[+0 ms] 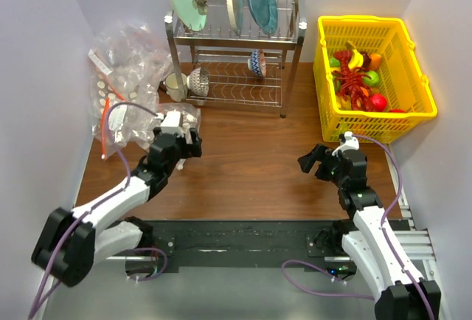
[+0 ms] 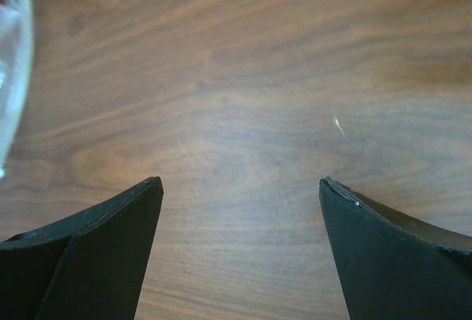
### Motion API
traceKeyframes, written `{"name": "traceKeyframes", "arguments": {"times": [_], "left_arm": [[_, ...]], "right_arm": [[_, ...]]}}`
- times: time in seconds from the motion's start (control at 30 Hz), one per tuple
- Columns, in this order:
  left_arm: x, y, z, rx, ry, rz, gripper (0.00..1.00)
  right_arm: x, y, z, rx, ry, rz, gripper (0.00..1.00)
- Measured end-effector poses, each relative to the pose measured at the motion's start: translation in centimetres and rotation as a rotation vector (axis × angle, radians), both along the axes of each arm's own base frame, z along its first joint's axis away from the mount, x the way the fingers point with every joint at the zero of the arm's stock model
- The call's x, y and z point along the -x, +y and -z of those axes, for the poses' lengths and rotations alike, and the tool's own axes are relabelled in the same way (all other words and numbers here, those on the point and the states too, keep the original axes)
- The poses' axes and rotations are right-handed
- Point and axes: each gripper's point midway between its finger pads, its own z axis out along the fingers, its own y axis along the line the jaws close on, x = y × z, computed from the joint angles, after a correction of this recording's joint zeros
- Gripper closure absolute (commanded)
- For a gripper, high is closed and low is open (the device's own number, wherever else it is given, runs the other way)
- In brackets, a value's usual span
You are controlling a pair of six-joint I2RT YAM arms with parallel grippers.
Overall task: Place the food in the zip-top bag and seal the zipper
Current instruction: Pick up the zipper food storage bag at the center of the board.
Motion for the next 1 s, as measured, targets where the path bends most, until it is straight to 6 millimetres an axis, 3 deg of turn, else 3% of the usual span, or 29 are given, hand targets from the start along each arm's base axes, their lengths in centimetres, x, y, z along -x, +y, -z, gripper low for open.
{"name": "traceKeyframes", "arguments": {"times": [0.13, 0.33, 0.53, 0.57, 0.67, 0.83, 0.9, 1.0], "left_arm": [[-2.7, 0.1, 0.3, -0.122, 0.049, -0.063, 0.12], [-5.1, 0.7, 3.3, -0.276, 0.165, -0.123, 0.23], [-5.8, 1.5, 6.7, -0.405, 0.278, -0.149, 0.54], [-5.9, 1.6, 7.2, -0.427, 0.299, -0.153, 0.72], [-6.2, 1.9, 8.7, -0.473, 0.348, -0.167, 1.0], [-5.5, 2.2, 9.2, -0.5, 0.387, -0.157, 1.0], [-5.2, 1.5, 8.3, -0.455, 0.379, -0.132, 1.0], [-4.4, -1.1, 5.3, -0.299, 0.325, -0.03, 1.0]], "right_arm": [[-0.5, 0.1, -1.3, -0.007, -0.058, -0.003, 0.12], [-0.5, 0.1, -1.6, -0.009, -0.08, -0.003, 0.13], [-0.4, 0.1, -1.5, -0.009, -0.084, -0.002, 0.13], [-0.4, 0.1, -1.5, -0.009, -0.084, -0.002, 0.13], [-0.4, 0.1, -1.5, -0.009, -0.083, -0.001, 0.14], [-0.4, 0.1, -1.5, -0.01, -0.085, -0.002, 0.14], [-0.5, 0.1, -1.5, -0.011, -0.087, -0.004, 0.14], [-0.4, 0.4, -1.6, -0.018, -0.086, -0.02, 0.13]]}}
